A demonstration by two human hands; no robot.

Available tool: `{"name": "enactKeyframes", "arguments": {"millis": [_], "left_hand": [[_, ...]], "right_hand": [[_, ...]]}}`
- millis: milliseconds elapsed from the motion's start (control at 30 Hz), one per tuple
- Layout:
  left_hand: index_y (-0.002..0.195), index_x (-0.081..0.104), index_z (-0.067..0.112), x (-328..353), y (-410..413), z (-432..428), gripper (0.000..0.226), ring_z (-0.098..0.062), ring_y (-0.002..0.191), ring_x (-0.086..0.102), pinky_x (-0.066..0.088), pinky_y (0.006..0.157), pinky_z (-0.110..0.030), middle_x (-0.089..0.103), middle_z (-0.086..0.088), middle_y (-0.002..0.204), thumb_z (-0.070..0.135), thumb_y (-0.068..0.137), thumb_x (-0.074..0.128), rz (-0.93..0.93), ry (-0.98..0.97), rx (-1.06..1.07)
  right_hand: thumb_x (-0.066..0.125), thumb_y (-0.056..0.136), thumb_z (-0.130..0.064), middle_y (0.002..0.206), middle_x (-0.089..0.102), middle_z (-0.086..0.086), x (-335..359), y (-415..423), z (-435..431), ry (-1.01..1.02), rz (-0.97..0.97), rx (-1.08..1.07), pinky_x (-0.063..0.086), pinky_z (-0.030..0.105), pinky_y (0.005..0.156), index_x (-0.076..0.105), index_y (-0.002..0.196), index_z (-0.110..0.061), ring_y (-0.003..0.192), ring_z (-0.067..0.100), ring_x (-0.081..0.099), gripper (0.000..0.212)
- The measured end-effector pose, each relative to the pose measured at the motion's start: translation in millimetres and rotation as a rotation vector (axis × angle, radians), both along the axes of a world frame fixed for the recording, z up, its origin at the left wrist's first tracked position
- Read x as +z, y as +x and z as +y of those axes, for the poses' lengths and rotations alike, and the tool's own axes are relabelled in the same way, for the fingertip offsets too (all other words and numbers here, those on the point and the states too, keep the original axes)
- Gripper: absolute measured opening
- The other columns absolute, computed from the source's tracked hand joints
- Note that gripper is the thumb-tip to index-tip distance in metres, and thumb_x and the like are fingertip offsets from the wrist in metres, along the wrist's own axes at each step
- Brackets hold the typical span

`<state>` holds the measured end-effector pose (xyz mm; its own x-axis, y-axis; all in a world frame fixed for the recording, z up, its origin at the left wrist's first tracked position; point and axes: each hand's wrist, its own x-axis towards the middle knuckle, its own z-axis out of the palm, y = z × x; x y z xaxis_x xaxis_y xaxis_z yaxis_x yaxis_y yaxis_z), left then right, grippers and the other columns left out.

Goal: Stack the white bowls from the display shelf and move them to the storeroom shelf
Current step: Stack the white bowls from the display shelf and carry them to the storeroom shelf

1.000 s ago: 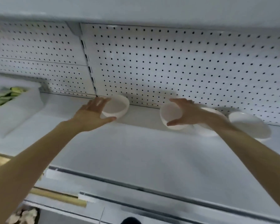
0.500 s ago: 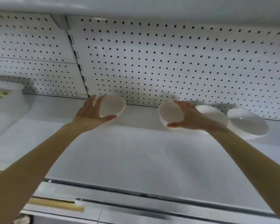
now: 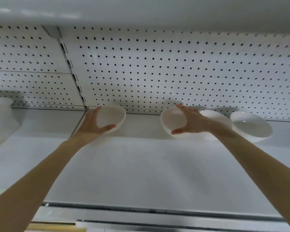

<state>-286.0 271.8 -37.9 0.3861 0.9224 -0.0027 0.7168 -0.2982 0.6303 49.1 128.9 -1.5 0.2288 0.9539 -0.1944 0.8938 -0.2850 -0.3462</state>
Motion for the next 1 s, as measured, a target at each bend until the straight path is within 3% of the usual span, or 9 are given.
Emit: {"name": "enactKeyframes", "arguments": {"millis": [133, 233, 467, 600, 767, 833, 900, 1000], "left_hand": [[0.153, 0.019, 0.022, -2, 1, 3, 0.119, -0.022, 0.142, 0.025, 0.024, 0.112, -0.037, 0.025, -0.010, 0.153, 0.065, 0.059, 0.078, -0.052, -0.028, 0.018], [0.152, 0.022, 0.020, -2, 2, 4, 0.104, -0.024, 0.141, 0.028, 0.025, 0.112, -0.038, 0.031, -0.009, 0.153, 0.041, 0.071, 0.083, -0.071, 0.039, 0.051], [0.148, 0.027, 0.019, 1, 4, -3, 0.109, -0.027, 0.135, 0.039, 0.033, 0.108, -0.038, 0.040, -0.005, 0.148, 0.035, 0.061, 0.090, -0.130, 0.034, 0.064], [0.143, 0.029, 0.029, 0, 3, -23, 0.104, -0.024, 0.127, 0.044, 0.038, 0.102, -0.035, 0.044, -0.001, 0.143, 0.029, 0.060, 0.092, -0.193, -0.018, 0.034], [0.149, 0.017, 0.031, -6, -5, -61, 0.119, -0.025, 0.132, 0.043, 0.035, 0.104, -0.030, 0.038, -0.005, 0.150, 0.025, 0.058, 0.093, -0.246, -0.104, -0.063], [0.151, 0.013, 0.029, -8, -7, -78, 0.131, -0.020, 0.128, 0.045, 0.035, 0.100, -0.024, 0.040, 0.005, 0.144, 0.028, 0.049, 0.096, -0.292, -0.167, -0.102], [0.151, 0.010, 0.028, -9, -5, -96, 0.140, -0.014, 0.123, 0.045, 0.035, 0.098, -0.020, 0.039, 0.023, 0.132, 0.044, 0.037, 0.088, -0.347, -0.218, -0.147], [0.152, 0.004, 0.026, -15, 1, -118, 0.141, -0.009, 0.125, 0.043, 0.035, 0.106, -0.024, 0.033, 0.032, 0.128, 0.052, 0.037, 0.080, -0.421, -0.260, -0.211]], "right_hand": [[0.077, 0.057, -0.067, 0.156, 0.022, 0.003, 0, 1, 2, 0.006, -0.035, 0.005, 0.021, 0.043, 0.113, 0.005, 0.150, -0.034, 0.142, 0.026, 0.022, 0.122], [0.079, 0.056, -0.064, 0.151, 0.031, 0.005, 1, -2, 1, 0.040, -0.019, 0.002, 0.027, 0.042, 0.108, 0.007, 0.149, -0.036, 0.138, 0.027, 0.027, 0.121], [0.083, 0.058, -0.051, 0.147, 0.030, 0.002, -1, -21, -4, 0.085, 0.085, 0.027, 0.028, 0.043, 0.107, 0.009, 0.147, -0.038, 0.137, 0.020, 0.022, 0.117], [0.084, 0.055, -0.053, 0.146, 0.029, -0.003, -2, -30, -14, 0.076, 0.132, 0.049, 0.029, 0.044, 0.108, 0.007, 0.145, -0.043, 0.137, 0.019, 0.020, 0.119], [0.083, 0.055, -0.051, 0.151, 0.020, -0.014, -1, -36, -37, 0.052, 0.166, 0.109, 0.028, 0.038, 0.110, 0.004, 0.144, -0.047, 0.139, 0.014, 0.017, 0.119], [0.081, 0.051, -0.056, 0.151, 0.020, -0.015, -2, -38, -48, 0.045, 0.168, 0.136, 0.027, 0.041, 0.112, 0.002, 0.144, -0.050, 0.139, 0.014, 0.017, 0.122], [0.077, 0.044, -0.064, 0.150, 0.021, -0.015, -1, -39, -57, 0.052, 0.186, 0.141, 0.025, 0.044, 0.114, 0.001, 0.142, -0.054, 0.141, 0.016, 0.017, 0.123], [0.083, 0.047, -0.057, 0.150, 0.024, -0.016, 8, -39, -66, 0.104, 0.219, 0.143, 0.025, 0.034, 0.113, 0.006, 0.144, -0.051, 0.139, 0.012, 0.022, 0.123]]}}
